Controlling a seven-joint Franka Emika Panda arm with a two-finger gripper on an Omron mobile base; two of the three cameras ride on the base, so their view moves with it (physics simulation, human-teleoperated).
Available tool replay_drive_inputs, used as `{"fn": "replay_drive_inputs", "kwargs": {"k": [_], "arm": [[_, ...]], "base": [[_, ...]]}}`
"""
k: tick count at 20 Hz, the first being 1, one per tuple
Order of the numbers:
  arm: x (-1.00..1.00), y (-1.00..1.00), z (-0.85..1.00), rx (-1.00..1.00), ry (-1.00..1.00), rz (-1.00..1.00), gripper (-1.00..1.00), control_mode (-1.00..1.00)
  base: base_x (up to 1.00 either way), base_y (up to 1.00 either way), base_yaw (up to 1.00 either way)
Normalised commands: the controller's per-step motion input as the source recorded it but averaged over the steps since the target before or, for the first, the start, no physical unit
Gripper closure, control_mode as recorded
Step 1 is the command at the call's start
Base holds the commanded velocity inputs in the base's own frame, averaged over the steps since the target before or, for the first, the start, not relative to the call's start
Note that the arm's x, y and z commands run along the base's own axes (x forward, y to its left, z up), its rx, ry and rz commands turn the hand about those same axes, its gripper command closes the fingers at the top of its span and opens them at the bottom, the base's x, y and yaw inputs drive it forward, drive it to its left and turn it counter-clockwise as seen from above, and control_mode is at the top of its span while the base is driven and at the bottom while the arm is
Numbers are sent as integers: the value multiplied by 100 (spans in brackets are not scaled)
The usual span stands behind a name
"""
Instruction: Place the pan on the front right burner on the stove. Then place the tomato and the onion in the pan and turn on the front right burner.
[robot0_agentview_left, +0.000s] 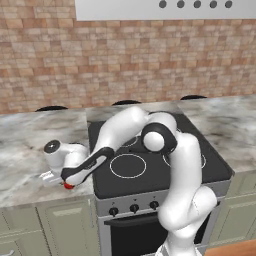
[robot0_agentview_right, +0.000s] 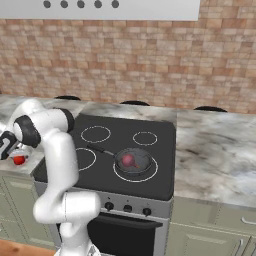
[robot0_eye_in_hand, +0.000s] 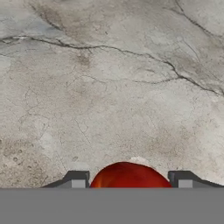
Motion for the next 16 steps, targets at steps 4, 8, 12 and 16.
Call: {"fn": "replay_drive_inputs", "kwargs": {"k": [4, 8, 12, 16], "arm": [[-33, -40, -53, -6, 5, 0, 100, -100], [-35, -40, -35, -3, 1, 0, 100, -100], [-34, -39, -1, 0, -1, 0, 100, -100], [-27, -40, 20, 0, -14, 0, 100, -100]], "base": [[0, 0, 0], [0, 0, 0], [0, 0, 0], [0, 0, 0]]}}
